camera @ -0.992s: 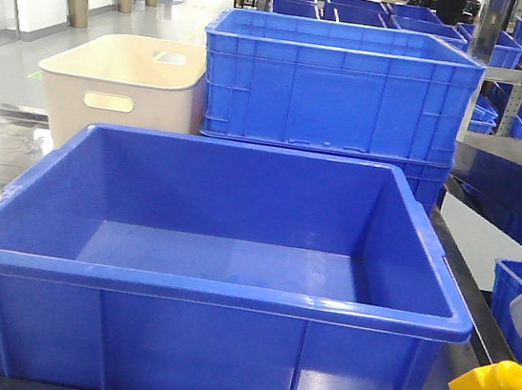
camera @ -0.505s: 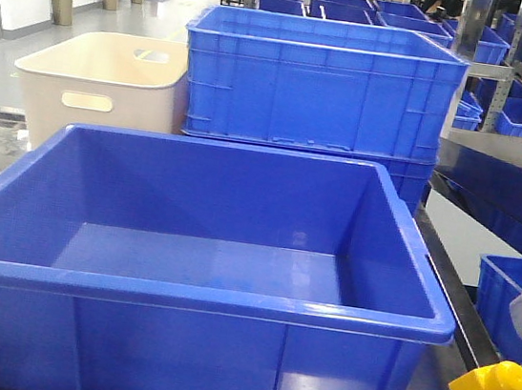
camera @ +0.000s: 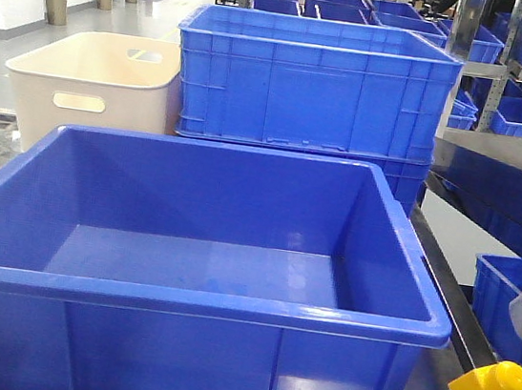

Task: Pick red and yellow blocks into blue bin
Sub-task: 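Move the right gripper over the blue bin and release the yellow brick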

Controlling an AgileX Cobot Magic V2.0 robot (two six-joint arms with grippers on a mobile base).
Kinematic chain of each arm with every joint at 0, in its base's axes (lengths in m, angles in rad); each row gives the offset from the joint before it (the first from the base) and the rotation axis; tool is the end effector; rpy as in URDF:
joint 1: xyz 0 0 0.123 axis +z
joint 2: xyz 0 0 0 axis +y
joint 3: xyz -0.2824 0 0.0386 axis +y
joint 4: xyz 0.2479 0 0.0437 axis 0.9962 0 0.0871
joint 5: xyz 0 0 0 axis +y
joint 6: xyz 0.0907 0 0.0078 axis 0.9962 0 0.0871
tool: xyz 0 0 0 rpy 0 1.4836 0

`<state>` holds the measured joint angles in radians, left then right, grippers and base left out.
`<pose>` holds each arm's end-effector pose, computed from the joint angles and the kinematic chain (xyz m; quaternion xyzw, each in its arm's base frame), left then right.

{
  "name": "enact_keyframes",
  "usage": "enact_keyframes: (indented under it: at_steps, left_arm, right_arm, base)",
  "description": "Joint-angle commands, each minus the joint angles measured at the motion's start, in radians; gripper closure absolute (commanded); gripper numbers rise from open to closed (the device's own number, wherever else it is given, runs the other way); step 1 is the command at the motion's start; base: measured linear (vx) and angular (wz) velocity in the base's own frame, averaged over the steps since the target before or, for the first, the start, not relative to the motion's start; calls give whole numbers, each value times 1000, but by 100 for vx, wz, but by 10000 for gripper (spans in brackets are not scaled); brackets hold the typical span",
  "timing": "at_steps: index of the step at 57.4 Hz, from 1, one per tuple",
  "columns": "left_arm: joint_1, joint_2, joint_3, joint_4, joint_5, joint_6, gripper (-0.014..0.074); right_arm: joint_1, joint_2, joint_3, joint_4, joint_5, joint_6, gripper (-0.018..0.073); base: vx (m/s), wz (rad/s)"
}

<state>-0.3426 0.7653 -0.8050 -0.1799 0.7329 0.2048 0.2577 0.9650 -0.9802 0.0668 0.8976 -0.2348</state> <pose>0.1317 -0.0585 0.3490 0.2084 0.8579 -0.1158 0.4551 0.1745 0.0509 0.3597 -0.2164 0.8996 0.0364 0.3775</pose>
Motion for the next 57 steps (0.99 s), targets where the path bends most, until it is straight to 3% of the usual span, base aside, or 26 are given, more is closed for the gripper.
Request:
enact_keyframes:
  at_steps: [1, 31, 45, 57]
  left_arm:
    - [-4, -7, -30, -17, -72, -4, 395]
    - [-4, -7, -30, -17, -72, -4, 395]
    - [-4, -7, -30, -17, -72, -4, 395]
    - [-4, -7, -30, -17, -72, -4, 395]
  right_arm:
    - [2, -13, -28, -3, -65, -2, 315]
    - [2, -13, -36, 5, -107, -2, 315]
    - [2, 27, -204, 171, -148, -74, 315]
    - [2, 214, -409, 287, -148, -180, 315]
  base:
    - [0, 0]
    - [0, 0]
    - [0, 0]
    - [0, 0]
